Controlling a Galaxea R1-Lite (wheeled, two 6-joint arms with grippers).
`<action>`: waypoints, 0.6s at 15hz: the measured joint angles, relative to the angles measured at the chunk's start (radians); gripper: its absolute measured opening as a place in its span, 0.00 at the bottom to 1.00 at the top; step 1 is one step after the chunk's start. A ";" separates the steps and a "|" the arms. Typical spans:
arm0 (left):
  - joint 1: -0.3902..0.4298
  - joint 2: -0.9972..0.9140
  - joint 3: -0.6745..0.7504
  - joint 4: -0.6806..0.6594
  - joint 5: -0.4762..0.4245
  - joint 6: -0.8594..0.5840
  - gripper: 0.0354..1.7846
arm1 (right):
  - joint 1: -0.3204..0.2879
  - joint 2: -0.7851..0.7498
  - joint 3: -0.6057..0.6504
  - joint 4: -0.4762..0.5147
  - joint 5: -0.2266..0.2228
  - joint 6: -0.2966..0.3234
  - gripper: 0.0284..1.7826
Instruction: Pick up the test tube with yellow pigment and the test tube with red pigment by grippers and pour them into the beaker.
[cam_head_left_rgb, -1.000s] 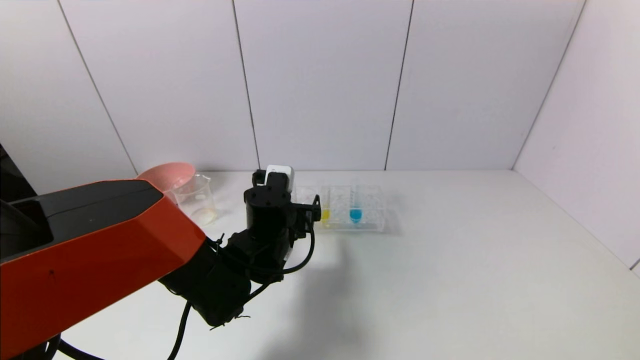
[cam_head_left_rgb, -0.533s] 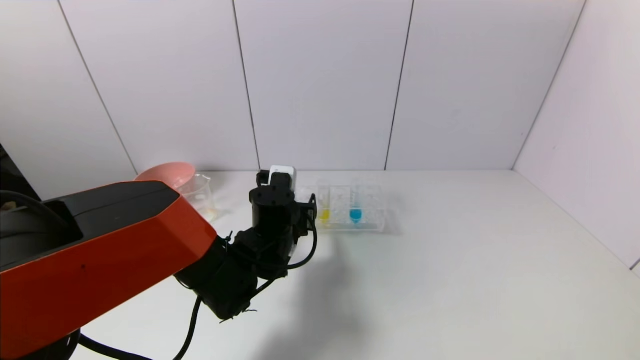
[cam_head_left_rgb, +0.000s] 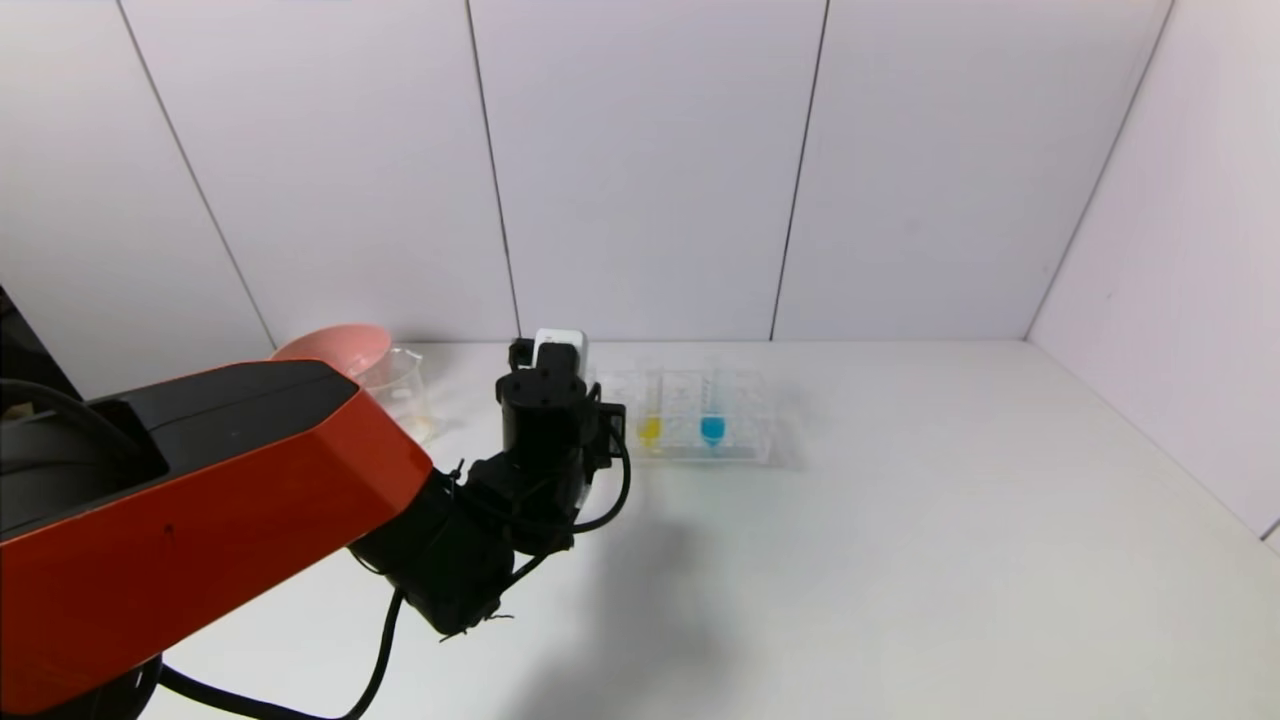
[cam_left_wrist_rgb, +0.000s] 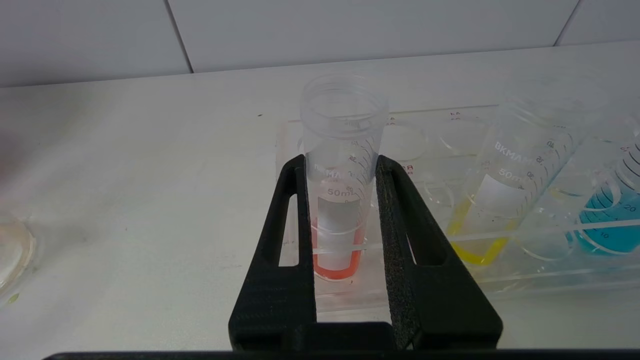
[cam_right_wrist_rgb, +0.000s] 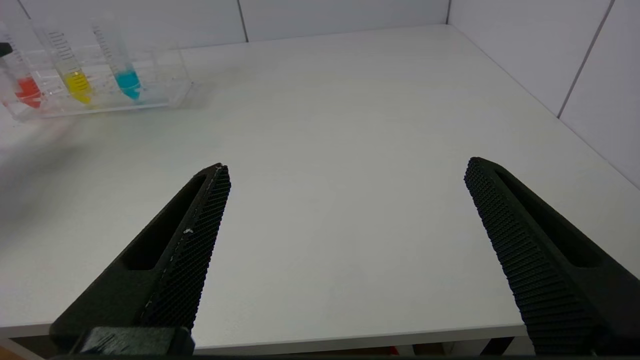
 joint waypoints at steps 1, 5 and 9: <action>0.000 0.000 -0.001 0.001 -0.001 0.000 0.21 | 0.000 0.000 0.000 0.000 0.000 0.000 0.96; 0.000 -0.014 -0.015 0.013 -0.003 0.006 0.21 | 0.000 0.000 0.000 0.000 0.000 0.000 0.96; -0.001 -0.089 -0.082 0.127 -0.008 0.008 0.21 | 0.000 0.000 0.000 0.000 0.000 0.000 0.96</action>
